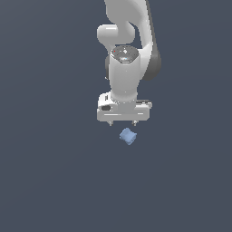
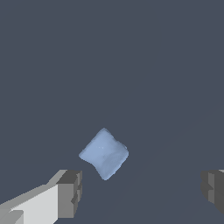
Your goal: Pick up the object and move it to a goal position.
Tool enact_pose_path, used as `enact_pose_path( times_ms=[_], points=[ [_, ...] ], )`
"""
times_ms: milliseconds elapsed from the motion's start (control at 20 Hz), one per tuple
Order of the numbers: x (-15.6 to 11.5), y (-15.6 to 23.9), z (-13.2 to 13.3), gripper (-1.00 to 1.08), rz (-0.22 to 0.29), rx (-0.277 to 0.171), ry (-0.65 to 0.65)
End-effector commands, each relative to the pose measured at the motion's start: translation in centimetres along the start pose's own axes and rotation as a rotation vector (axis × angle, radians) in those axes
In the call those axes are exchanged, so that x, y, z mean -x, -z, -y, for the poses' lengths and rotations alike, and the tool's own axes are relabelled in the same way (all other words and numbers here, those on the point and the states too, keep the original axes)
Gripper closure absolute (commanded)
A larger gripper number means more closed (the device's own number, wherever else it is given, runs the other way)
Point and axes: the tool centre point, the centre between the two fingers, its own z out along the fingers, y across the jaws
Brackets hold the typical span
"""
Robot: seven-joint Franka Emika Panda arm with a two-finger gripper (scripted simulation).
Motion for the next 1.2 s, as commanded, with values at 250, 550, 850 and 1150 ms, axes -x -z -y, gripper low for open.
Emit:
enact_pose_path(
  times_ms=[250,550,850,1150],
  points=[
    [0.5,-0.6,1.0,-0.92,0.018,-0.016,-0.001],
    [1.2,-1.4,2.3,-0.92,0.043,-0.036,0.004],
    [1.2,-1.5,2.2,-0.92,0.042,-0.033,-0.016],
    [1.3,-2.3,2.4,-0.92,0.044,-0.028,-0.081]
  ],
)
